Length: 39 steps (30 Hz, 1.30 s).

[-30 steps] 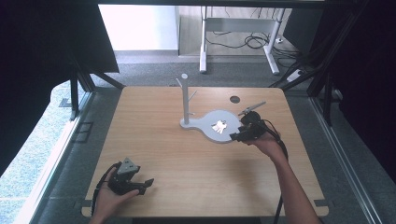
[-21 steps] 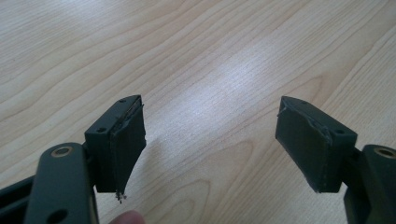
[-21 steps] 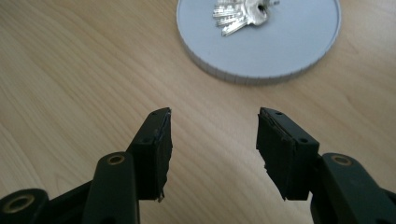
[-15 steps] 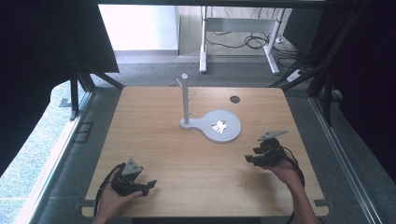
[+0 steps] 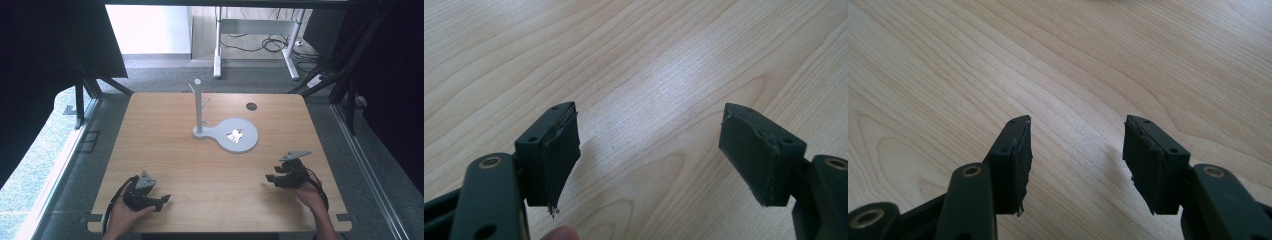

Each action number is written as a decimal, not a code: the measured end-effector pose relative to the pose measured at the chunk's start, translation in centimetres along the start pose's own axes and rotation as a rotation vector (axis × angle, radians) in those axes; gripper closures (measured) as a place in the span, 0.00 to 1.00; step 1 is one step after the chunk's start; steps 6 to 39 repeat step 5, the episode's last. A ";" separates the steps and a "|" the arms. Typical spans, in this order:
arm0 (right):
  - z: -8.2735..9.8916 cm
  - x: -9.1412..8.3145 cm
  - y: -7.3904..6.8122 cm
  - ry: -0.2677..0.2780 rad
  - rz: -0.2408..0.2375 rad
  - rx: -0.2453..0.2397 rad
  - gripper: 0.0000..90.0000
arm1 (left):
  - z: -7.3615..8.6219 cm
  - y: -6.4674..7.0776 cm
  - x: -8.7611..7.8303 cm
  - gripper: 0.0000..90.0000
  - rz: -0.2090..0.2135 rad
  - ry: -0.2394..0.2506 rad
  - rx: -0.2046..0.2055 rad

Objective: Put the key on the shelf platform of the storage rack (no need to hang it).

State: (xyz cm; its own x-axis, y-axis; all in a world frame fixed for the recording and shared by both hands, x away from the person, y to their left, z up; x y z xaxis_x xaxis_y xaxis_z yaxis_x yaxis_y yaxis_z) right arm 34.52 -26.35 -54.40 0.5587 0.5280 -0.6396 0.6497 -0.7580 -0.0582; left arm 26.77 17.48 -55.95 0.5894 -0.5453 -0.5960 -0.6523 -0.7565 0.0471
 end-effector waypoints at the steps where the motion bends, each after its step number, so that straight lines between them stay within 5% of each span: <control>1: 0.0 0.0 0.0 0.000 0.000 0.000 0.50 | 0.0 0.0 0.0 0.27 0.000 0.000 0.000; 39: 0.3 0.0 0.1 0.010 0.010 0.001 0.50 | -0.1 0.0 0.0 0.27 -0.001 0.005 0.001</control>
Point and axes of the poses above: each handheld gripper's, and its own axes: x roughly forward along the jaws, z roughly out of its underside, y roughly to its right, the point moved 5 cm from there along x, roughly forward along the jaws, and after that the axes turned 12 degrees about y, right-handed, at the moved point
